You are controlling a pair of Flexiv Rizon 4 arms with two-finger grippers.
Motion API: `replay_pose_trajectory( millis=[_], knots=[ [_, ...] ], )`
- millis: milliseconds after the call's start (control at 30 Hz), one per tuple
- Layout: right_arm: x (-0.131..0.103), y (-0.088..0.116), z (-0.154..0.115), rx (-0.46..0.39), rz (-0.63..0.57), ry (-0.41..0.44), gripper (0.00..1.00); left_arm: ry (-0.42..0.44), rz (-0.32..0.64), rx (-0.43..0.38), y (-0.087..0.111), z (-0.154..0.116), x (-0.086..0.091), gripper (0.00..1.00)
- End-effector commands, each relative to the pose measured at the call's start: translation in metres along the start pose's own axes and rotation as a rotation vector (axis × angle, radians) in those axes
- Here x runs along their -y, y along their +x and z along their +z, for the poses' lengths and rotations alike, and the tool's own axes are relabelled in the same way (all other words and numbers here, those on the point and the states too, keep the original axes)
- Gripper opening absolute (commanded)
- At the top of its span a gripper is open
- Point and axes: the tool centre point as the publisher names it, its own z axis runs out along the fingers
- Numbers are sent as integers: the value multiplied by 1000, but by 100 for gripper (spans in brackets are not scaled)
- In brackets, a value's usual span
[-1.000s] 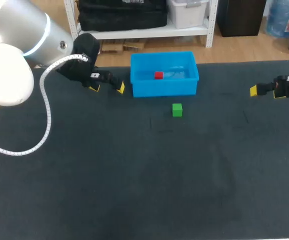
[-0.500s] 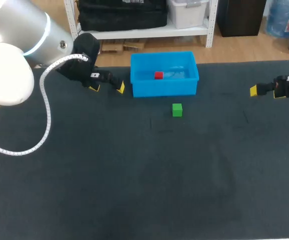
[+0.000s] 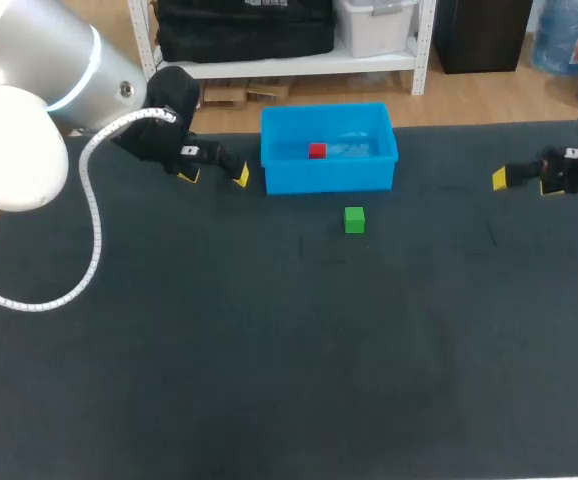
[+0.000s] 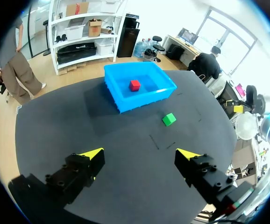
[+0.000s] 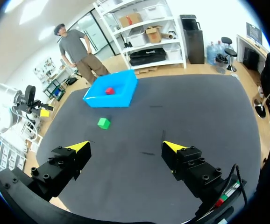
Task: Use the left arm to pick the red cube and place it into the blue plastic box first, then use the right arm to grasp the green cube and put it into the same blue plastic box after the first action is fully finished.
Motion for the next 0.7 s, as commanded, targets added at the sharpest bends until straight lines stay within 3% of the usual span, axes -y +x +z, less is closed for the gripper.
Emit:
replay_pose_trajectory(
  millis=[33, 700],
  knots=[
    [-13, -9, 5, -16, 0, 64, 100, 5, 3, 2, 0, 0, -1, 100],
    [-50, -41, 23, -135, -50, 115, 100, 5, 3, 2, 0, 0, -1, 100]
  ],
)
